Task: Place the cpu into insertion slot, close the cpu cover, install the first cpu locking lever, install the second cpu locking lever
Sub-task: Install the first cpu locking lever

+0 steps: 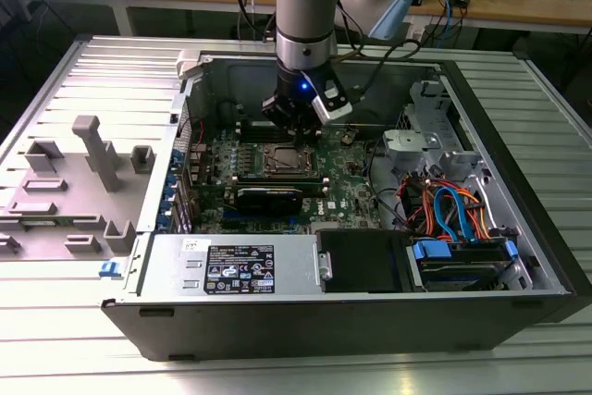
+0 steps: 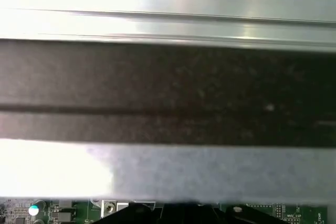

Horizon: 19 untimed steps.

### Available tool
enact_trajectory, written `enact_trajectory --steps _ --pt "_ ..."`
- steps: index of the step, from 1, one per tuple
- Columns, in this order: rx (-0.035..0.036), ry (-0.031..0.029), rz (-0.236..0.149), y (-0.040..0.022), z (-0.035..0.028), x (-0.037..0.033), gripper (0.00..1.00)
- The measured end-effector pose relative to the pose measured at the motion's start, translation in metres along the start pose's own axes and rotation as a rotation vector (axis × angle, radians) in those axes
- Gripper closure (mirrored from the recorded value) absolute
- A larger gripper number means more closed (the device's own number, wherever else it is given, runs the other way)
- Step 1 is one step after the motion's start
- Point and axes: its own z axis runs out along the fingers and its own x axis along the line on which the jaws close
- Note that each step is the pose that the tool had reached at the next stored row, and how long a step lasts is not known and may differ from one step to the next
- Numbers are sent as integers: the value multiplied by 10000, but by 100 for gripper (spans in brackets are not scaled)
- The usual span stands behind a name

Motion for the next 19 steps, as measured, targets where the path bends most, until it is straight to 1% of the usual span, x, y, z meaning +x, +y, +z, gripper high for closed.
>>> enact_trajectory --steps 1,4,8,19 --pt "-3 0 0 0 -1 13 89" --pt "-14 -1 1 3 -4 90 89" --pt "-18 -1 1 5 -6 155 89" --pt "-18 0 1 9 -19 234 89"
